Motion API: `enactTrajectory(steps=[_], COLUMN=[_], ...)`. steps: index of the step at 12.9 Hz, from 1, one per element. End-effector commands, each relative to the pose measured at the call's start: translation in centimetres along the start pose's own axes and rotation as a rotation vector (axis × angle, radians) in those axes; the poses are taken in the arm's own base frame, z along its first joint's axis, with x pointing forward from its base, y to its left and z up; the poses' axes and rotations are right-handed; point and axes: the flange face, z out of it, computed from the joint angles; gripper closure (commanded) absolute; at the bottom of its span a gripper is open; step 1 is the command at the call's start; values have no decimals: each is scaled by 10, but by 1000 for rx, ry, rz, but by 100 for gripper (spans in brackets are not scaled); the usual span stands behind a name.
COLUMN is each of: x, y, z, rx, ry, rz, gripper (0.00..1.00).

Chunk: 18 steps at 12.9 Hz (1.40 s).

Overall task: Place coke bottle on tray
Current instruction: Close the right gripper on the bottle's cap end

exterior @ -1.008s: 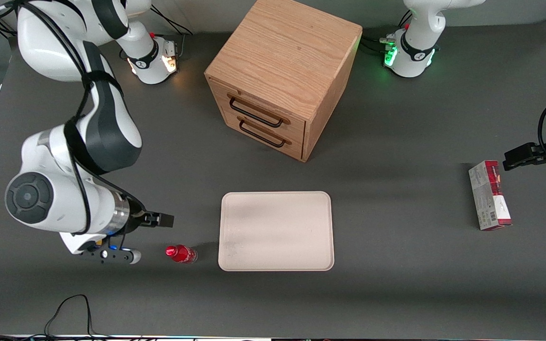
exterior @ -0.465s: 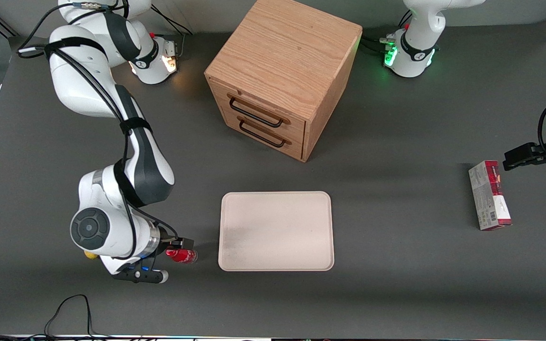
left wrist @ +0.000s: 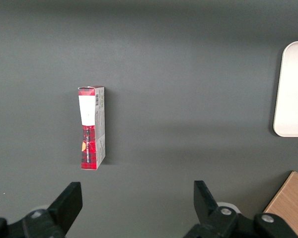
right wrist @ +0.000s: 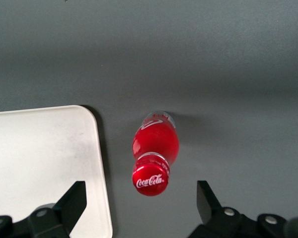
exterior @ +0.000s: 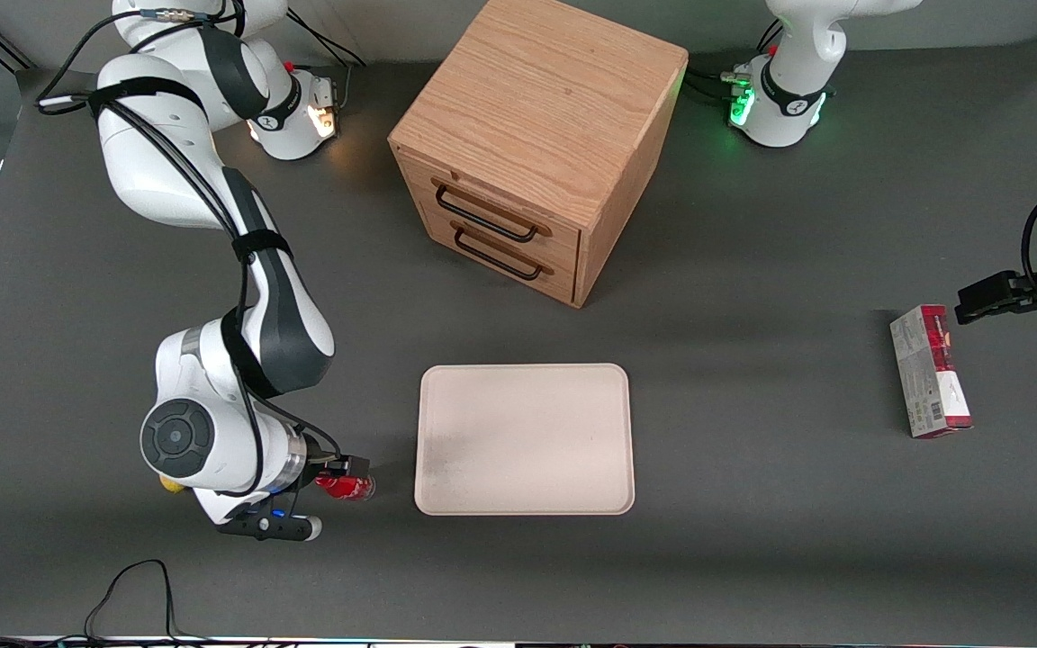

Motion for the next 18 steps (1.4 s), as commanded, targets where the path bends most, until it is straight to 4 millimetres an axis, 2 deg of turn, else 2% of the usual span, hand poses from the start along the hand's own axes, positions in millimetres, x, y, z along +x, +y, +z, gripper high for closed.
enactTrajectory(steps=[1, 4, 5, 6, 7, 8, 9, 16, 18], x=[7, 7, 7, 8, 8, 8, 8, 7, -2], y=[2, 3, 4, 4, 4, 5, 4, 3, 5], z=[-1, 5, 6, 6, 6, 6, 6, 6, -2], rx=[-7, -21, -23, -22, -22, -21, -20, -18, -36], ry=[27, 24, 23, 26, 26, 25, 24, 18, -37], rz=[-38, -51, -50, -50, -50, -48, -44, -37, -36], gripper=[2, 2, 5, 13, 27, 60, 100, 100, 100])
